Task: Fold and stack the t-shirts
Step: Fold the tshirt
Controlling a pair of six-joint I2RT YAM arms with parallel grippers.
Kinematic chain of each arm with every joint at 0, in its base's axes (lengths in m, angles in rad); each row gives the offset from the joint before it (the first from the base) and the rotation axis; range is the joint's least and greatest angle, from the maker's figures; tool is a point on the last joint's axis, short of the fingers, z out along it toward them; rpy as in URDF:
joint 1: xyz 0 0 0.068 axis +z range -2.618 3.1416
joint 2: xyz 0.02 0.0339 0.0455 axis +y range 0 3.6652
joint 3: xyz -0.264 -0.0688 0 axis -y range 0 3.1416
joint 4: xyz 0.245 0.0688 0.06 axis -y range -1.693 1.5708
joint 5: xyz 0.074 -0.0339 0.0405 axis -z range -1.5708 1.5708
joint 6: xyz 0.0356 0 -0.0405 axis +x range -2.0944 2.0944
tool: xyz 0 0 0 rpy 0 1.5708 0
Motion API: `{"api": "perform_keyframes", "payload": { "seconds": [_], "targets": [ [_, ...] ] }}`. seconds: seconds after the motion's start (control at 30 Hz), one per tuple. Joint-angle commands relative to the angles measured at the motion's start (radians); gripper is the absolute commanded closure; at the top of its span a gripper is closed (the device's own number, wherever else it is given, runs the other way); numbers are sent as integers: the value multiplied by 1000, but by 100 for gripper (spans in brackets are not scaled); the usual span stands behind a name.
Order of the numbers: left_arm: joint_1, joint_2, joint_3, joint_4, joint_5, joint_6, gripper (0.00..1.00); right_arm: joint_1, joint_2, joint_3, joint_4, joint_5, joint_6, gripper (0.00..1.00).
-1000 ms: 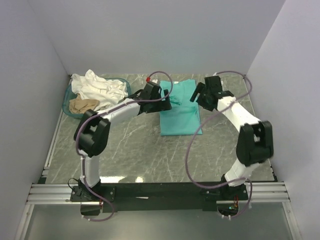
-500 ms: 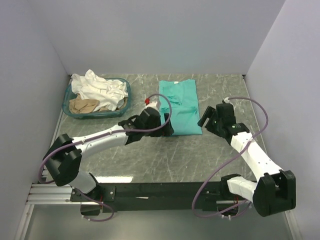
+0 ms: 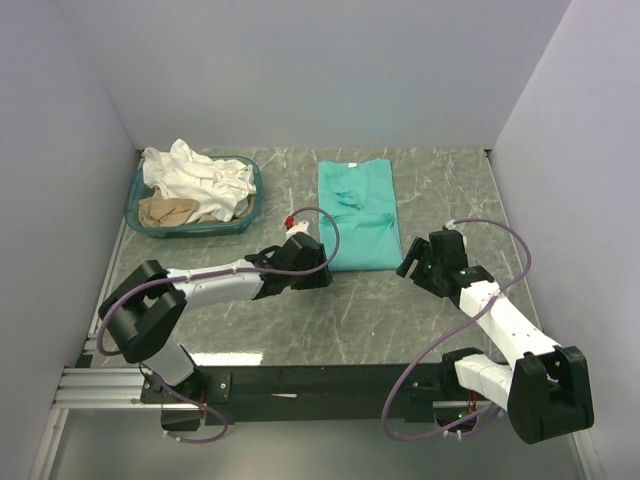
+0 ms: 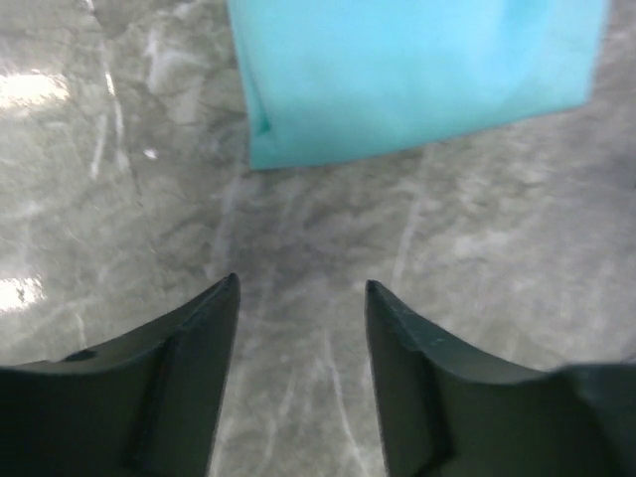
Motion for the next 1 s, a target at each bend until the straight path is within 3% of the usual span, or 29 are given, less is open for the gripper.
{"api": "perform_keyframes", "payload": {
  "seconds": [0.0, 0.3, 0.67, 0.77, 0.83, 0.87, 0.97],
  "targets": [
    [1, 50, 55, 29, -75, -9, 43, -6, -7, -11, 55, 12, 13, 17],
    [26, 168, 90, 79, -43, -17, 57, -6, 14, -36, 79, 28, 4, 17],
    [38, 239, 148, 68, -76, 35, 59, -7, 126, -8, 116, 28, -21, 20],
    [41, 257, 172, 50, -81, 60, 66, -9, 168, 21, 118, 31, -30, 22],
    [39, 265, 176, 52, -79, 84, 91, -12, 197, 35, 124, 39, -36, 25],
    [39, 271, 184, 55, -79, 90, 99, -13, 207, 47, 135, 42, -42, 27],
    [39, 274, 184, 71, -60, 125, 99, -32, 255, 92, 136, 40, -54, 32]
  ]
}}
